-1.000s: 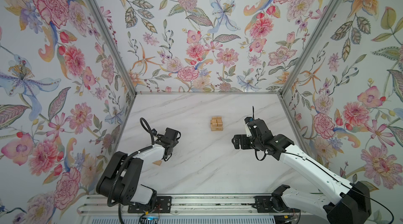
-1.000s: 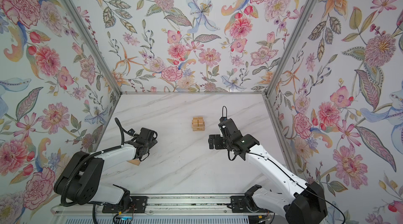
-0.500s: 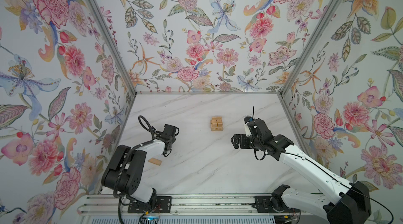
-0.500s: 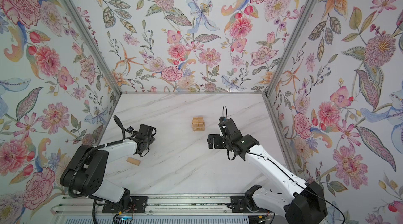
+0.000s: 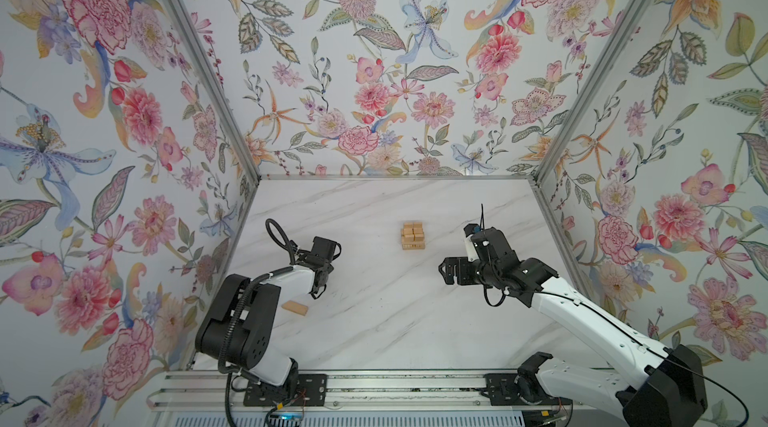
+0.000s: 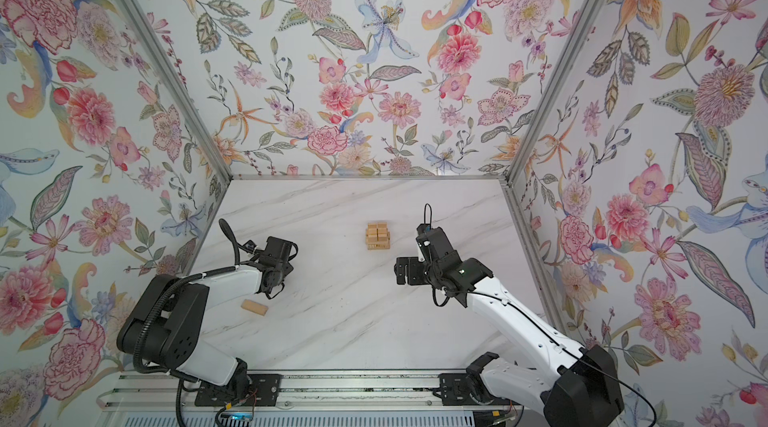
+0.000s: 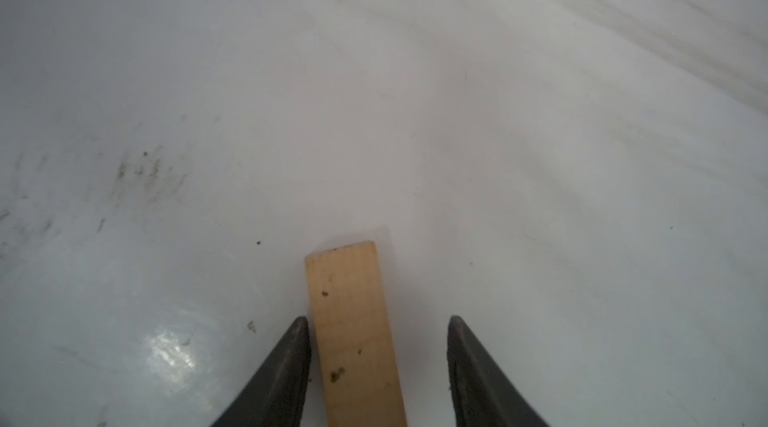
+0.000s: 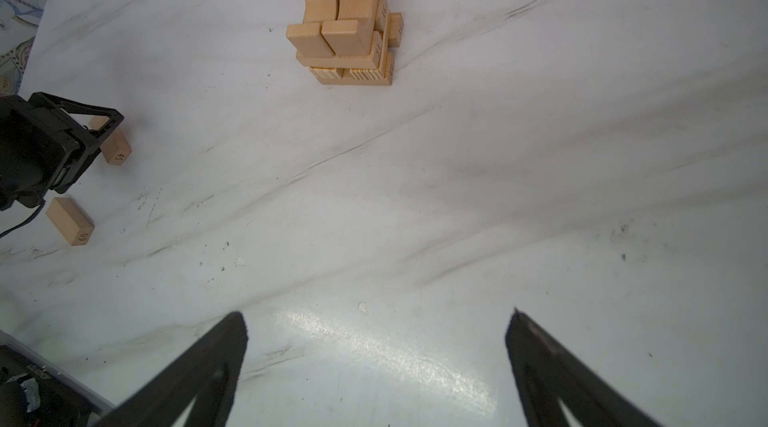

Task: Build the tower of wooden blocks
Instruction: 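Lower the left gripper onto a loose rectangular wooden block while the right gripper waits, then close the left gripper on the rectangular block and lift it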

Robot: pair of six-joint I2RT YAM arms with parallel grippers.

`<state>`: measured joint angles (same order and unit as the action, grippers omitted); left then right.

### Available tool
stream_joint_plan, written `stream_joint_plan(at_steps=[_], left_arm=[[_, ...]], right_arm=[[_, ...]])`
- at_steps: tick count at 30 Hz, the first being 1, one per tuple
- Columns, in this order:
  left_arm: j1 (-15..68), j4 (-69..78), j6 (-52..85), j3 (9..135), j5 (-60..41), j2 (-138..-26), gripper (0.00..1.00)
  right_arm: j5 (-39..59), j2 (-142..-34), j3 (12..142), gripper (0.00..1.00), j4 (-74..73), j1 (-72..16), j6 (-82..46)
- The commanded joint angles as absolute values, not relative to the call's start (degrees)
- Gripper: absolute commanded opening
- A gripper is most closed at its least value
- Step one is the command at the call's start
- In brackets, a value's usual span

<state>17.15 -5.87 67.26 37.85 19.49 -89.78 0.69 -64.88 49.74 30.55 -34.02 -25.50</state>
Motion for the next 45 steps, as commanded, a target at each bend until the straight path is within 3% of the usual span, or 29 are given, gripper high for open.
stream_joint_plan(at_steps=[1,4,17,28,45], left_arm=[[17.36,-11.99,65.23,36.01,10.85,-94.00,0.50],[18.74,-12.76,63.36,36.81,10.81,-95.03,0.44],[27.63,-15.79,58.37,43.00,9.47,-101.04,0.39],[30.47,-16.62,56.44,43.84,8.62,-102.26,0.01],[37.75,-27.23,52.43,56.66,12.56,-98.83,0.00]], right_arm=[[1.27,-65.23,49.45,0.99,29.60,-33.75,-25.84],[1.56,-65.21,49.26,0.99,29.44,-33.75,-25.85],[1.55,-63.60,48.27,0.99,29.53,-33.66,-26.13],[1.62,-62.79,47.77,0.99,29.53,-33.68,-26.24],[0.17,-62.49,47.16,0.99,30.10,-33.18,-26.05]])
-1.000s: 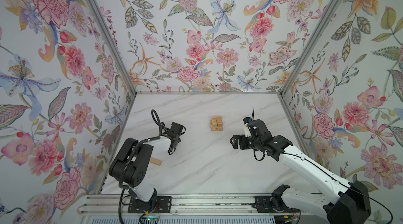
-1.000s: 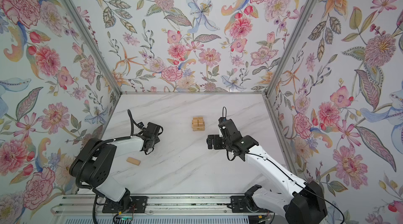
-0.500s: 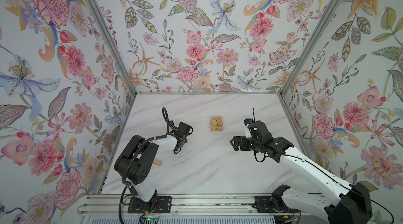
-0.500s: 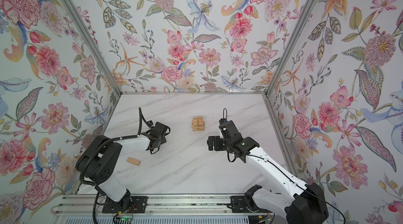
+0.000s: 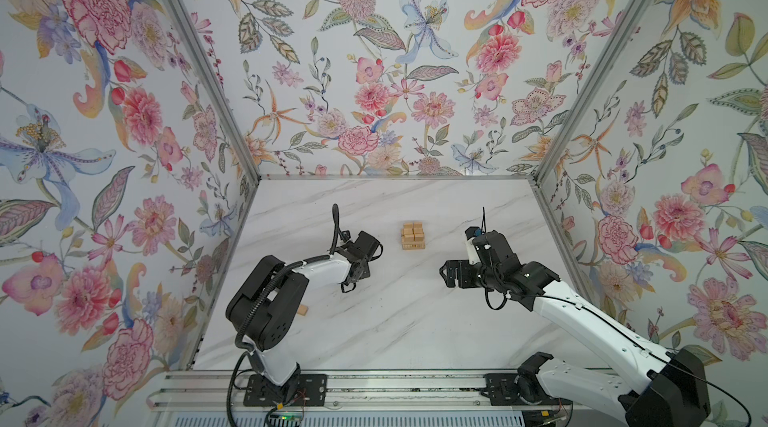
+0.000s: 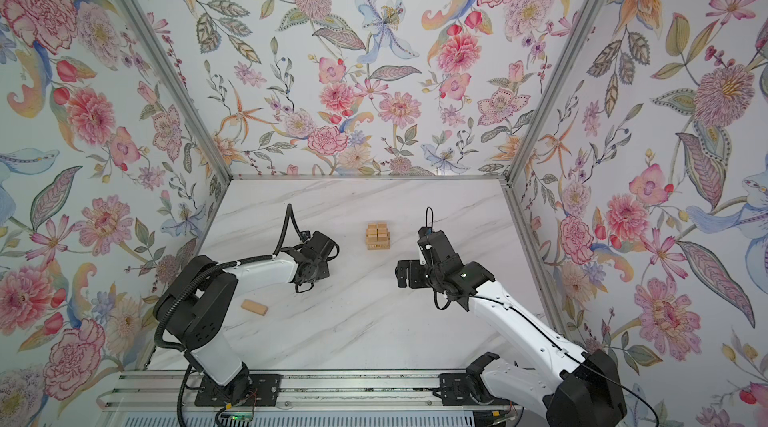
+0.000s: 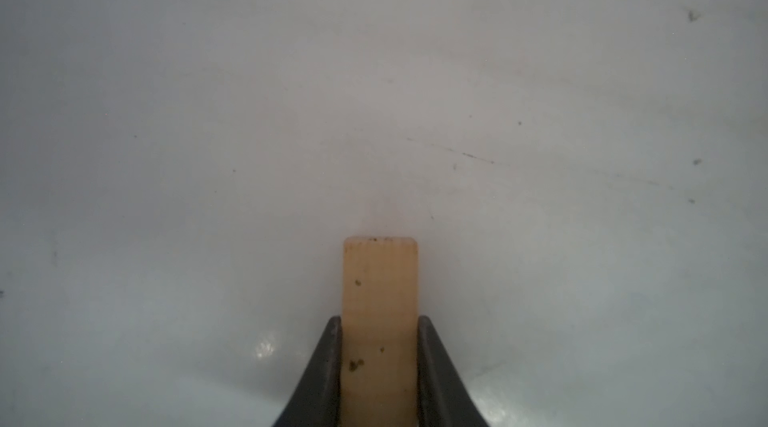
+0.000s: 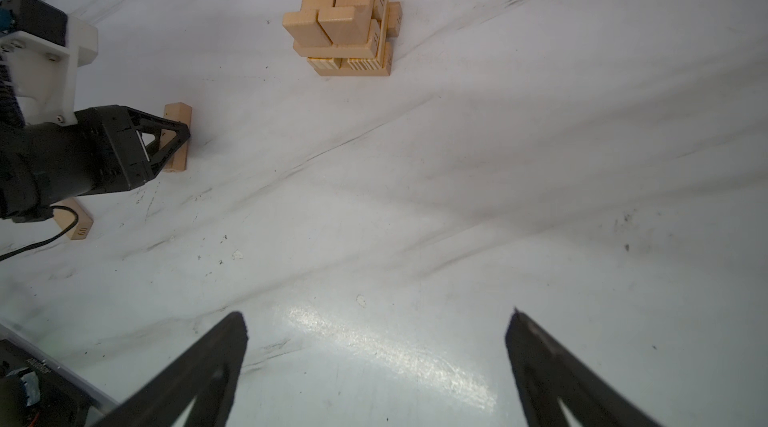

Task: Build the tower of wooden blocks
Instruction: 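Close the left gripper on the rectangular block and lift it, then carry the rectangular block with the left gripper to the stack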

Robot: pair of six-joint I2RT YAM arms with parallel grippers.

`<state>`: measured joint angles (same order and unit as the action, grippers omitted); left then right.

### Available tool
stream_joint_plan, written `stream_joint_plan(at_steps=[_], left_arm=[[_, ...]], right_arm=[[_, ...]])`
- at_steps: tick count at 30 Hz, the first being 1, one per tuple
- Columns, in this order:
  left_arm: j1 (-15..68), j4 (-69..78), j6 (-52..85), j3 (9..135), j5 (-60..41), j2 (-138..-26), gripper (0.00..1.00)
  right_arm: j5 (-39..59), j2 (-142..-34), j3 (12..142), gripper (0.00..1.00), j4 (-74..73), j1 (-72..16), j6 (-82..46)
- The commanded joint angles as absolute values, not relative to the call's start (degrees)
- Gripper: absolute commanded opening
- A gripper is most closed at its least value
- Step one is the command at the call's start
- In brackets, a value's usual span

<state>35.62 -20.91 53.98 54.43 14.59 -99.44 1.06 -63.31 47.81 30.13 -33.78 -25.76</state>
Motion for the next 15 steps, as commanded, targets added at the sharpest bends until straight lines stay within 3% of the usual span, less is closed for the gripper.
stream_joint_plan(at_steps=[1,15], left_arm=[[38.45,-27.40,52.33,57.79,12.57,-98.34,0.00],[43.20,-32.86,49.19,76.06,16.57,-98.84,0.00]], right_arm=[[0.14,-62.41,47.10,0.99,30.15,-33.06,-25.96],[-1.25,-60.56,47.35,0.99,32.56,-32.02,-26.22]])
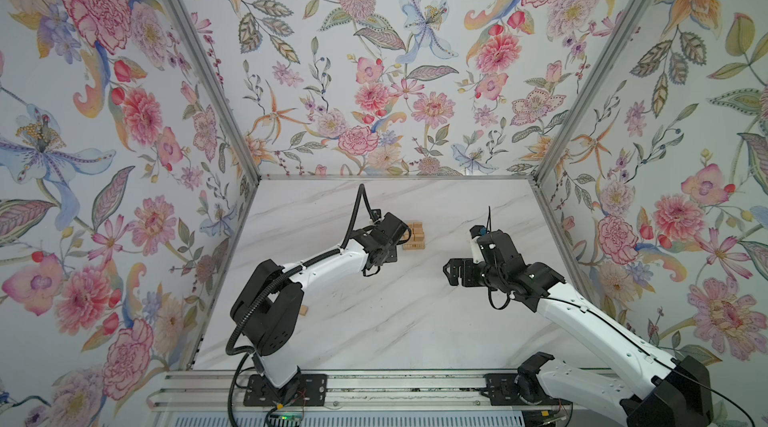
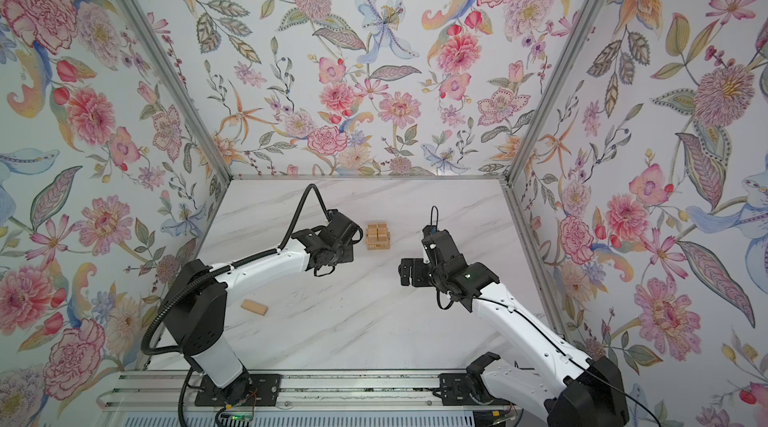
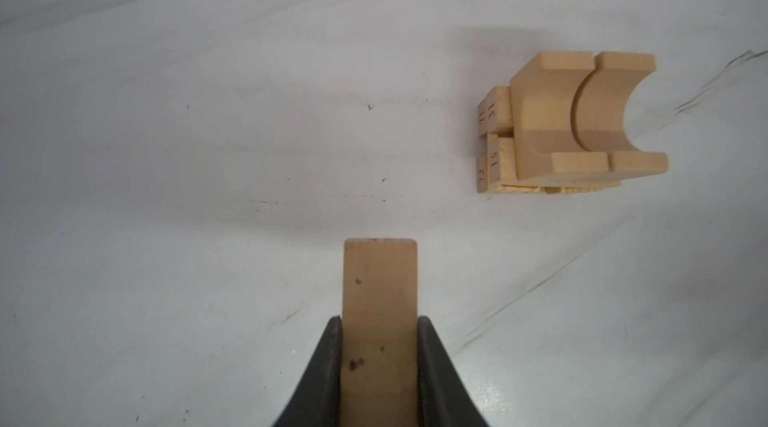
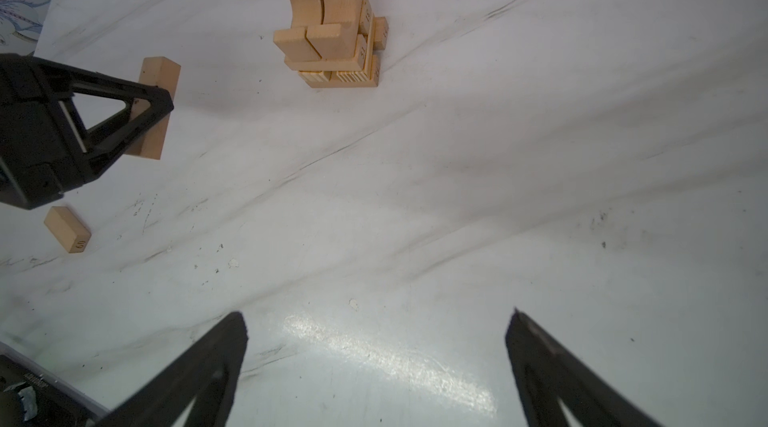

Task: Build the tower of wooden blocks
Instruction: 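Carry the rectangular block with the left gripper to the stack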

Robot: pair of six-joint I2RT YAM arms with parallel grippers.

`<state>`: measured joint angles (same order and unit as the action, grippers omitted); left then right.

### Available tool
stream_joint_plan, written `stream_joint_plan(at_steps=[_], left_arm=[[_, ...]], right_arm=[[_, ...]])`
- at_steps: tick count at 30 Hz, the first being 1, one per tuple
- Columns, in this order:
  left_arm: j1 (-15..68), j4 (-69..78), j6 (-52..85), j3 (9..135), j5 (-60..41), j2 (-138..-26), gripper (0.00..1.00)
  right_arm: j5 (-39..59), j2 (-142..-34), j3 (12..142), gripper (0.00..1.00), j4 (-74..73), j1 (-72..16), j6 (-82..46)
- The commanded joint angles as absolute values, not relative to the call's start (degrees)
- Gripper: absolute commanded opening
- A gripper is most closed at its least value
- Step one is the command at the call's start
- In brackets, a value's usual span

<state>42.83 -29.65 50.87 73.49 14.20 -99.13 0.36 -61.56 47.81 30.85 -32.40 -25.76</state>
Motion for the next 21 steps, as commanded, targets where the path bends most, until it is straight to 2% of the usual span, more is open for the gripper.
stream_joint_plan(at_steps=[1,21], left_arm=[[43.24,-33.13,49.22,76.99,16.80,-99.28,0.00],[44.03,-32.17,48.47,91.57,15.11,-112.19,0.00]], right_arm=[[-1.41,-60.48,47.37,0.99,32.72,-31.94,-26.20],[-2.77,-57.68,47.77,0.99,35.80,-31.20,-26.21]])
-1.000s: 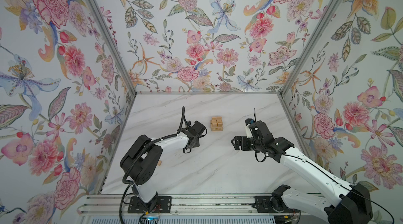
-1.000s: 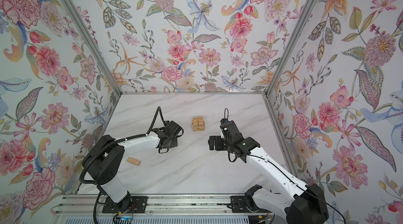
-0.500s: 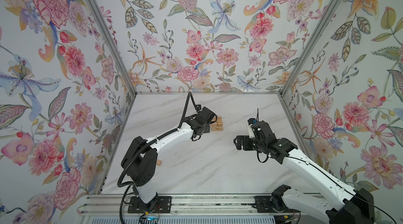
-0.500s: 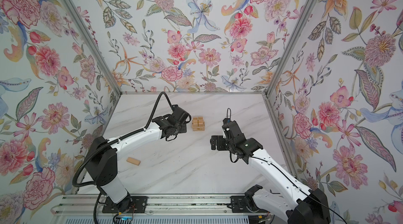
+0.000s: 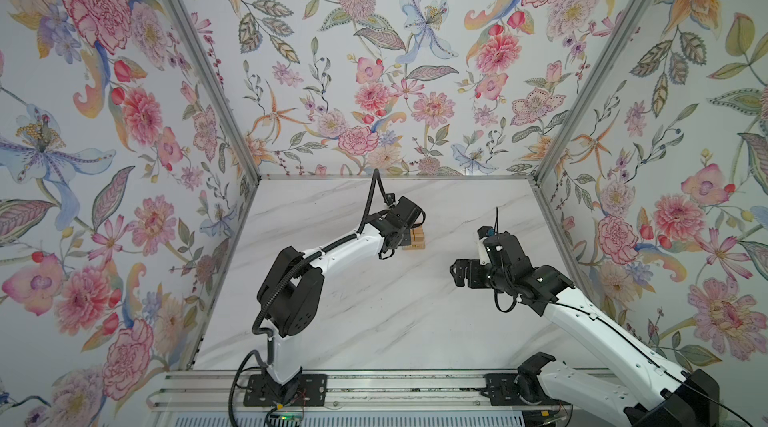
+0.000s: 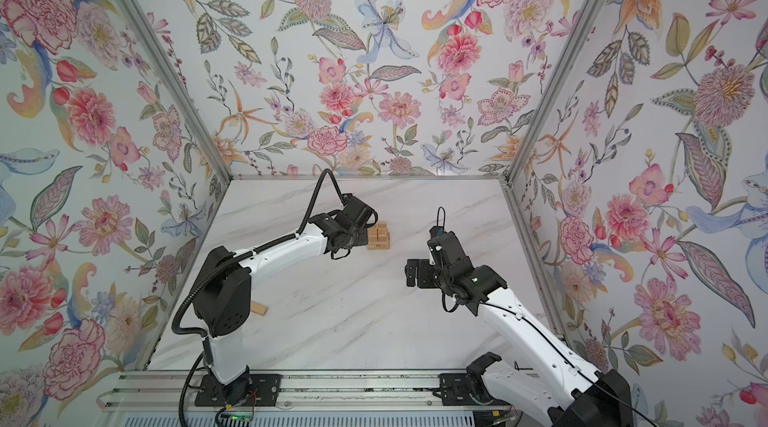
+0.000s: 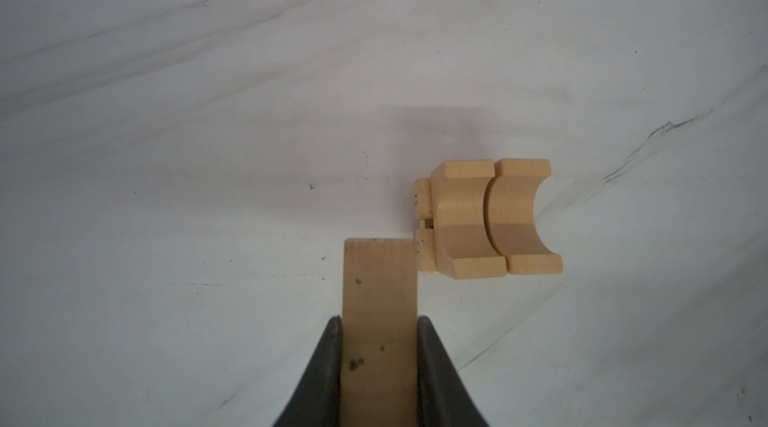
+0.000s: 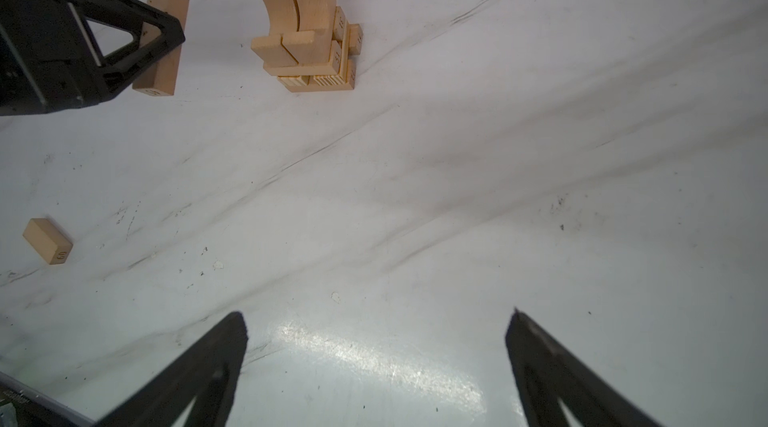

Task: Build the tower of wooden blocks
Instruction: 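Carry the rectangular block with the left gripper to the stack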

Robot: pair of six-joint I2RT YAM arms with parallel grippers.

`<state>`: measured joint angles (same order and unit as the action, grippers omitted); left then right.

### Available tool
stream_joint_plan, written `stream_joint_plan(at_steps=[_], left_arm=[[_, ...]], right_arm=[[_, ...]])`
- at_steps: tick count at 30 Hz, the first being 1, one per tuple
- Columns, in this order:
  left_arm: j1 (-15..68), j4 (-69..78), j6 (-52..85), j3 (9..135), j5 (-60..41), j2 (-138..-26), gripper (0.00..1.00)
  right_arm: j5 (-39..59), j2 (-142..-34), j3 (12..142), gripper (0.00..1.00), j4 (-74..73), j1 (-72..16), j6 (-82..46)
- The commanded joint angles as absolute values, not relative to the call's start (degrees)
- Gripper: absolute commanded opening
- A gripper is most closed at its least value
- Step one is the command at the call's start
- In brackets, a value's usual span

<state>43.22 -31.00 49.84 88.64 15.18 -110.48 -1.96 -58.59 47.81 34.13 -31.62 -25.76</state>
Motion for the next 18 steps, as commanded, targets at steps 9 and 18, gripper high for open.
stream_joint_plan(at_steps=[9,18], left_arm=[[44.38,-33.20,48.27,97.03,14.69,-116.98,0.00],[44.68,-34.58,47.94,102.08,14.93,-120.76,0.00]], right_arm=[[-2.77,-56.95,47.90,0.99,36.39,-30.61,-25.86],[-2.41,-56.28,47.64,0.99,36.82,-29.80,-25.50]])
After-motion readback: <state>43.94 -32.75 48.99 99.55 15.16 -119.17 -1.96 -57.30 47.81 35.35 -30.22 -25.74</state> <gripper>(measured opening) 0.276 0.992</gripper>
